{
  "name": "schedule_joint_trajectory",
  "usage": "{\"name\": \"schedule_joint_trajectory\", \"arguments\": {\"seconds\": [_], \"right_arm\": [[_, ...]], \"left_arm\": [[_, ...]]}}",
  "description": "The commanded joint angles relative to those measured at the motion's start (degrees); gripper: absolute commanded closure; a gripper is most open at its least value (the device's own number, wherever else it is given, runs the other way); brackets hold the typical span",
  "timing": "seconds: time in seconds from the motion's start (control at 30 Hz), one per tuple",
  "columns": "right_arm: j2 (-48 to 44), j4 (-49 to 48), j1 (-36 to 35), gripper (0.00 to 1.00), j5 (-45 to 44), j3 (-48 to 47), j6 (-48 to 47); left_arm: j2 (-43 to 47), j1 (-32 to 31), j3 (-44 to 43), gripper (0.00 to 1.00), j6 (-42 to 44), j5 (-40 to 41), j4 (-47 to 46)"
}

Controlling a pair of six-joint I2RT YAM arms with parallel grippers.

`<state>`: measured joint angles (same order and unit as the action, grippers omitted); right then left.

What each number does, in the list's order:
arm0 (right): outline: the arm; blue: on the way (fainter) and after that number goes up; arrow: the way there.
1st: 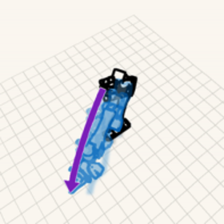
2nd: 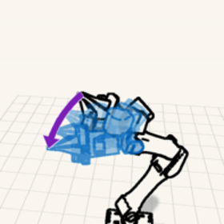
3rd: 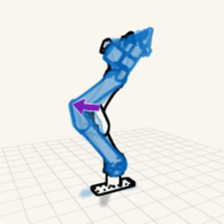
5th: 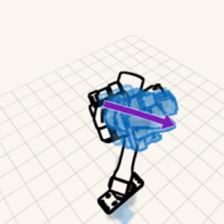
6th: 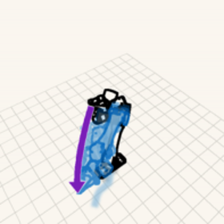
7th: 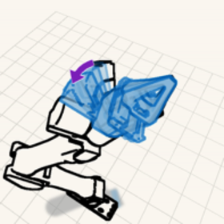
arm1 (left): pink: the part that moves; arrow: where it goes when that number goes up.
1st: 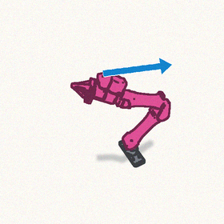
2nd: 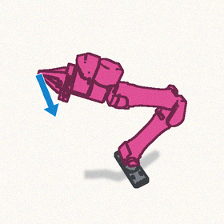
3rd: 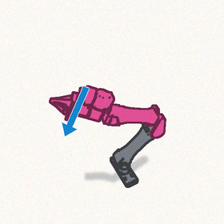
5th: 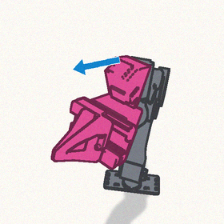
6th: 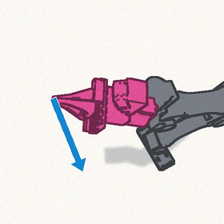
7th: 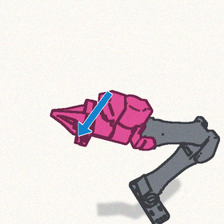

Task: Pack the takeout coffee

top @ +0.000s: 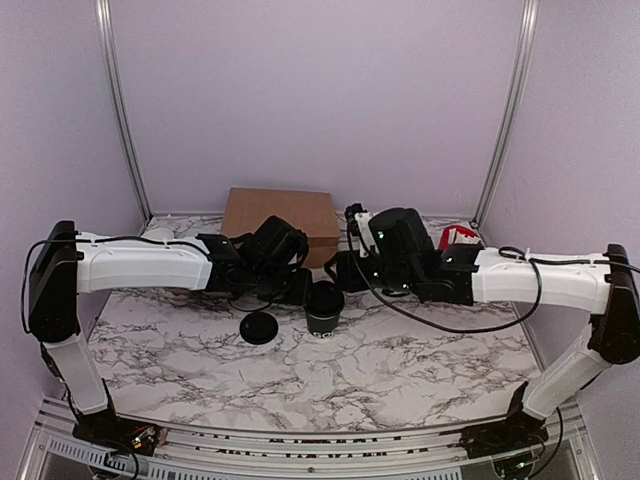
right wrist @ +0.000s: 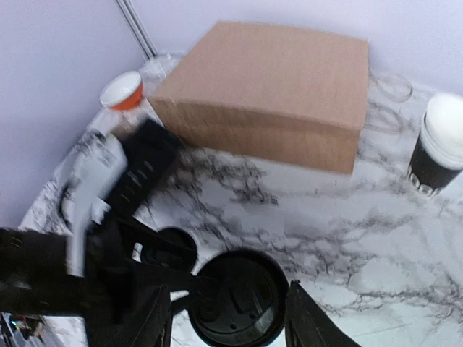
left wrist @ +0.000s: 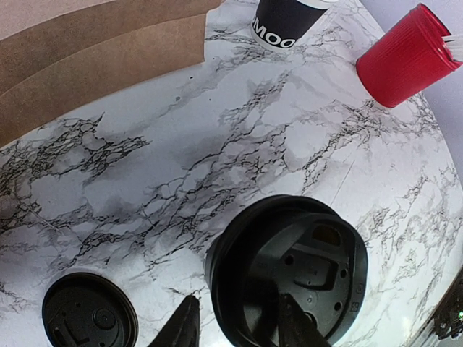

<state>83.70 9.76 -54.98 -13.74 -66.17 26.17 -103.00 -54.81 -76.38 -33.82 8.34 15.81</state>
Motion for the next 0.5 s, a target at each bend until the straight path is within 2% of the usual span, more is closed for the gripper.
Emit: {"name": "schedule_joint_trajectory", "arguments": {"seconds": [0.0, 0.1, 0.2, 0.47], "right_arm": [[9.8, -2.8, 1.2, 0.52, 9.2, 9.3, 4.8], [13.1, -3.7, 0.1, 0.56, 11.4, 12.0, 7.3], [10.0, -3.0, -0.8, 0.55, 8.9, 12.5, 7.9], [1.8, 6.3, -1.3, 0.53, -0.6, 3.1, 3.1]], "left_arm": [[-1.1, -0.2, 0.3, 0.63, 0.7, -0.4, 3.0], [-1.1, -0.2, 0.3, 0.63, 0.8, -0.2, 3.0], [-1.0, -0.2, 0.4, 0.63, 0.8, -0.3, 3.0], [-0.6, -0.2, 0.0, 0.63, 0.7, -0.4, 3.0]]}}
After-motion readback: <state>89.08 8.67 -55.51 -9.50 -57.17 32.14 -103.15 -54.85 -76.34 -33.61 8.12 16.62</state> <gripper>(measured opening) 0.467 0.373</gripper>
